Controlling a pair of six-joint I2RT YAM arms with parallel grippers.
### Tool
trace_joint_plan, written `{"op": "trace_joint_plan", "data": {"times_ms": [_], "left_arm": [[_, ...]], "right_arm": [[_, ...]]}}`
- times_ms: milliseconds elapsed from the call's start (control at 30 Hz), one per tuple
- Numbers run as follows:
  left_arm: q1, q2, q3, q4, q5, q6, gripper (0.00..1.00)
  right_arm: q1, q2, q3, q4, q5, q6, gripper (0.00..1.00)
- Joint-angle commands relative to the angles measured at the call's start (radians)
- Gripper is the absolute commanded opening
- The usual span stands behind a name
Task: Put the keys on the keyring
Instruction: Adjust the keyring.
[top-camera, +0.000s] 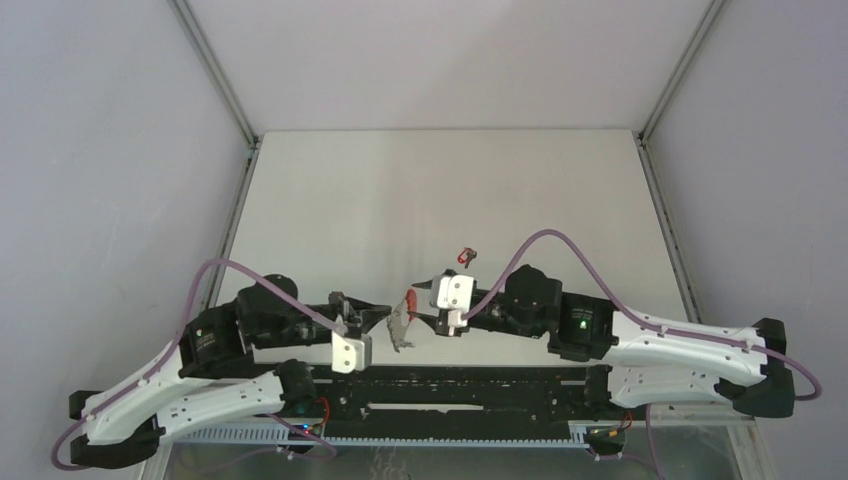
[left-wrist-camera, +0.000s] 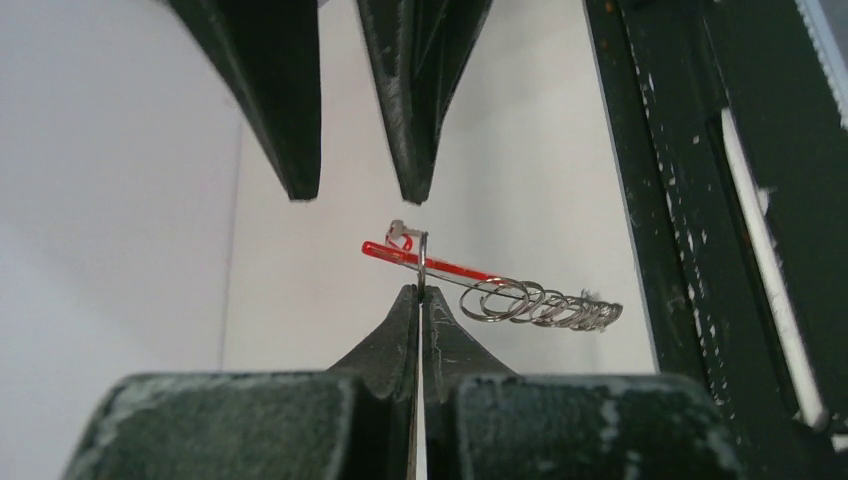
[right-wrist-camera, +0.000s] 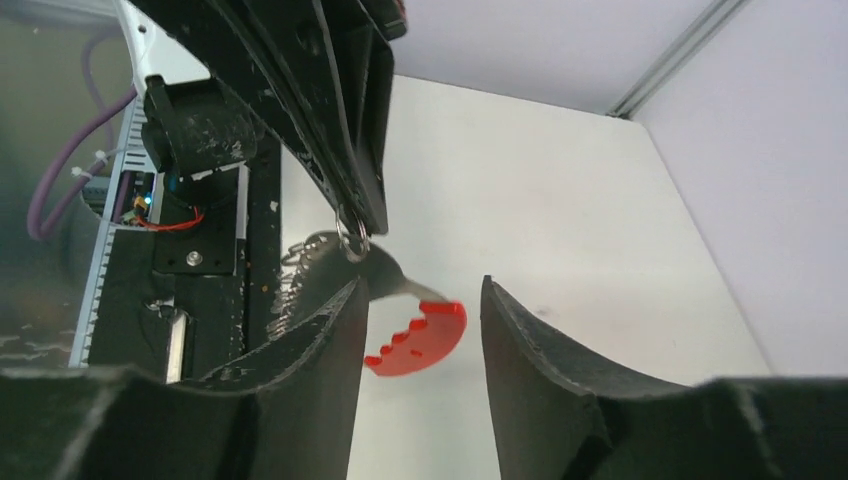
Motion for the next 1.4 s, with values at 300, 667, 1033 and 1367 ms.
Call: {"op": "trace_joint_plan", "data": {"times_ms": [300,667,1033,1367], "left_arm": [[0.025,-0.068,-0.059,0.298,-0.062,-0.362,0.0],[0.025,-0.064,-0.063,0.275,0.0,-0.258,0.0],[0.025,-0.06,-0.068,0.173,0.076,-0.027,0.0],[0.023,-0.038,-0.037,0.101,0.086,0.054,0.0]], "right_arm": [[-0.253,-0.122,-0.023,0.003,-0.09,0.414,1.0],[-0.319,-0.139,-0.021,0.058,-0.353,0.421,0.99],[-0.113,-0.068,0.093,-0.064,-0.165,0.176,1.0],[0.013,0.059,0.218,-0.21,-0.053,-0.105,0.71]]}}
